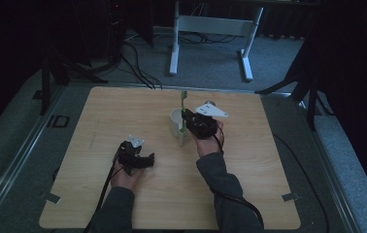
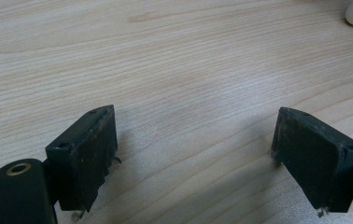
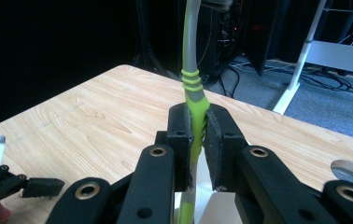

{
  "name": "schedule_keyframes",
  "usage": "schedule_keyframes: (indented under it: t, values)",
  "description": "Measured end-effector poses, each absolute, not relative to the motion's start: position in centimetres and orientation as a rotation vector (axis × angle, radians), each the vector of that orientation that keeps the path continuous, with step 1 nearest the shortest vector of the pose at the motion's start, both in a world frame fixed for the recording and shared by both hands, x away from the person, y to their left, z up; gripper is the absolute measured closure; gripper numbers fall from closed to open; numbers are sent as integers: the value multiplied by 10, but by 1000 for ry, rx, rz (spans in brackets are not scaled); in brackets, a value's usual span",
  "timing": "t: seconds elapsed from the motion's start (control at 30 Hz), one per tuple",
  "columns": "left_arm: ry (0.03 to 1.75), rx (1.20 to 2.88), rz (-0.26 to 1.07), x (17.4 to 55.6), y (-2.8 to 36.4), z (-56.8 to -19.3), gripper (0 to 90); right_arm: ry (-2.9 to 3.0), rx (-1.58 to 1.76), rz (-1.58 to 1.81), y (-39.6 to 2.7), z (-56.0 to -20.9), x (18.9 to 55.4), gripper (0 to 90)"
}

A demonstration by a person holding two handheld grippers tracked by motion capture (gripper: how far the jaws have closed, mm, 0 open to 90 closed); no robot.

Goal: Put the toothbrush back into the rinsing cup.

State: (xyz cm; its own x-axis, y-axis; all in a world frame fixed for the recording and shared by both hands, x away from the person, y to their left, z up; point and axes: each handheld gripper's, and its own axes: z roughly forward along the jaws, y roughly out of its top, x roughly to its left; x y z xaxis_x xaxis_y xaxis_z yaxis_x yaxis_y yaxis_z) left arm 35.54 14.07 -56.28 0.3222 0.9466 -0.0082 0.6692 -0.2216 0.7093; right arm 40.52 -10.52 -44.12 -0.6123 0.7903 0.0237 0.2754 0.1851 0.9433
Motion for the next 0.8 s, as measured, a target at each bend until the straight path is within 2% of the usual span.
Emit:
schedule_keyframes:
  t: [0.73,0.8]
  values:
    - [1420,1976,582,355,141,-563,146,2051,980,1417,-111,-451,396,796]
    - [1419,1976,582,355,141,-563,146,2070,974,1433,-110,-451,395,692]
